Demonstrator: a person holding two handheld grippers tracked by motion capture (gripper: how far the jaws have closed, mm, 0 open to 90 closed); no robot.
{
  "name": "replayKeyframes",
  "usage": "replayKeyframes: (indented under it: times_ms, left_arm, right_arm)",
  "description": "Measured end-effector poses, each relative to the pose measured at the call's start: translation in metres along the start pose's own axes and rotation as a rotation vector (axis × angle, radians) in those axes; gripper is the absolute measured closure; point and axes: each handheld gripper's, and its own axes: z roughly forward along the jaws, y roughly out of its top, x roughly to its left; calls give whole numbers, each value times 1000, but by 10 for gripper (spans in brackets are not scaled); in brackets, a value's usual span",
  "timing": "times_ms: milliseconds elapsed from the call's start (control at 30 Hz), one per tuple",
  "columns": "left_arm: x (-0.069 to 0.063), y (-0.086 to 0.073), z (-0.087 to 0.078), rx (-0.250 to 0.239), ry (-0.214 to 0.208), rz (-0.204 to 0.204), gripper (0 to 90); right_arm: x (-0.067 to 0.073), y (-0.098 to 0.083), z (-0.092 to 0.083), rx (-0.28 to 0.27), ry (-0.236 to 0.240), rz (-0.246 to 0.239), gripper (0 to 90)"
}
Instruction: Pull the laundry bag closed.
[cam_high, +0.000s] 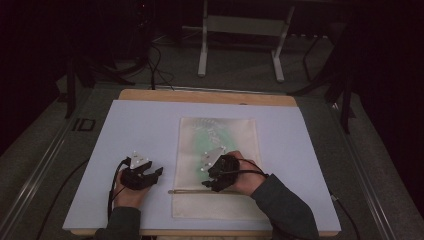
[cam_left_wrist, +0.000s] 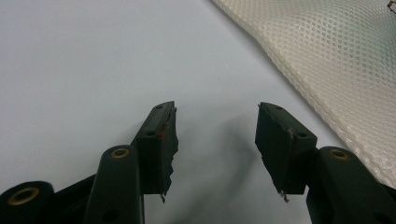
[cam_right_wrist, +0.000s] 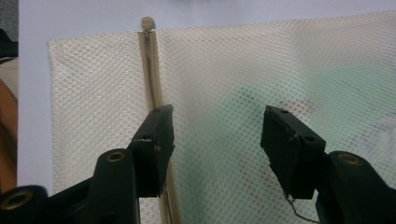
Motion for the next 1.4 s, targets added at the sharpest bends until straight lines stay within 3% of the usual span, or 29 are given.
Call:
replayKeyframes:
  times_ms: [900,1133,1267,1400]
  left_arm:
    - [0,0,0,-3,-3,2,466]
    - [0,0,0,-3,-4,1,465]
    - [0,0,0,-5,-4,3,465]
    - [0,0,-1,-5,-4,4,465]
  right_arm:
    - [11,21,19,-11,79,-37,553]
    - [15,26,27,-6,92,-54,555]
    - [16,30,31,-17,92,-23,532]
    - [17,34,34,-15,92,-41,541]
